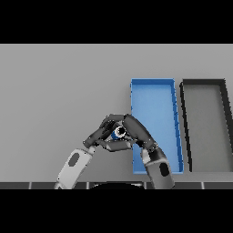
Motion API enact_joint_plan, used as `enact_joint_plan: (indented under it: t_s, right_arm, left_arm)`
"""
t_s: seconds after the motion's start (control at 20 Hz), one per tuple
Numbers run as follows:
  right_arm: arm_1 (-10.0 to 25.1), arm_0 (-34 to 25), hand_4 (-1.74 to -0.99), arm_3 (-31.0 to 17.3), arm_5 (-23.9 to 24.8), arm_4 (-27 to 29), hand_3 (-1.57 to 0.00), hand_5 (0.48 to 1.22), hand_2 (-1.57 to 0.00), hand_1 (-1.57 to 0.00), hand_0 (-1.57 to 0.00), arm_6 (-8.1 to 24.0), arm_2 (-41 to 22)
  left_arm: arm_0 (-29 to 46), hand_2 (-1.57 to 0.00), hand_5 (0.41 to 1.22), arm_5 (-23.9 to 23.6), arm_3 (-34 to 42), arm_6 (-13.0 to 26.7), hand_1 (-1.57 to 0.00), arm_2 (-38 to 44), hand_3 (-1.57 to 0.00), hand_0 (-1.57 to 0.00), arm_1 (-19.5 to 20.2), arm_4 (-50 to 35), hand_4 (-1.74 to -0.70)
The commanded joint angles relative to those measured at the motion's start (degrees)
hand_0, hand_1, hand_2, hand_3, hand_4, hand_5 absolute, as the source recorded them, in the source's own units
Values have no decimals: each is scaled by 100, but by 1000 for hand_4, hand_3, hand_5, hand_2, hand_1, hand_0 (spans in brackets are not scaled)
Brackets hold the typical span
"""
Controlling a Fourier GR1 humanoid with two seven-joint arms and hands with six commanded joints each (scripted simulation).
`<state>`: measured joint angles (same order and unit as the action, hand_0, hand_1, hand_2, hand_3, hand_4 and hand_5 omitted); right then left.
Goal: Pick up the blue pipe and place it into the blue bin.
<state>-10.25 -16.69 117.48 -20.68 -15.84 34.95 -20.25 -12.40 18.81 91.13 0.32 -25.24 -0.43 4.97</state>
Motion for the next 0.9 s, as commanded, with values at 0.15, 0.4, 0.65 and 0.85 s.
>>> enact_joint_plan:
  t_s: [0.15, 0.4, 0.65, 0.85]
  right_arm:
    - [-309, -78, -1606, -242, 121, 62, -1102, 765, -1300, -1287, -1286, -140, -62]
    - [-175, -153, -1692, -297, 185, -12, -1400, 1071, -1482, -1478, -1478, -379, -138]
    - [-276, -154, -1725, -344, 419, -5, -1515, 1172, -1542, -1540, -1540, -425, -220]
    - [-164, -117, -1734, -283, 639, -119, -1548, 1201, -1559, -1558, -1558, -525, -314]
  left_arm:
    - [166, -1571, 1221, 88, 35, -58, -1571, 63, -1532, -1571, -168, -179, -1690]
    - [163, -1571, 1221, 252, 44, -24, -1571, 228, -1437, -1571, -217, -224, -1722]
    - [94, -1571, 1221, 224, 45, -71, -1571, 302, -1422, -1571, -226, -33, -1731]
    - [151, -1034, 1221, 141, 117, -149, -1073, 255, -933, -1169, -163, 367, -1475]
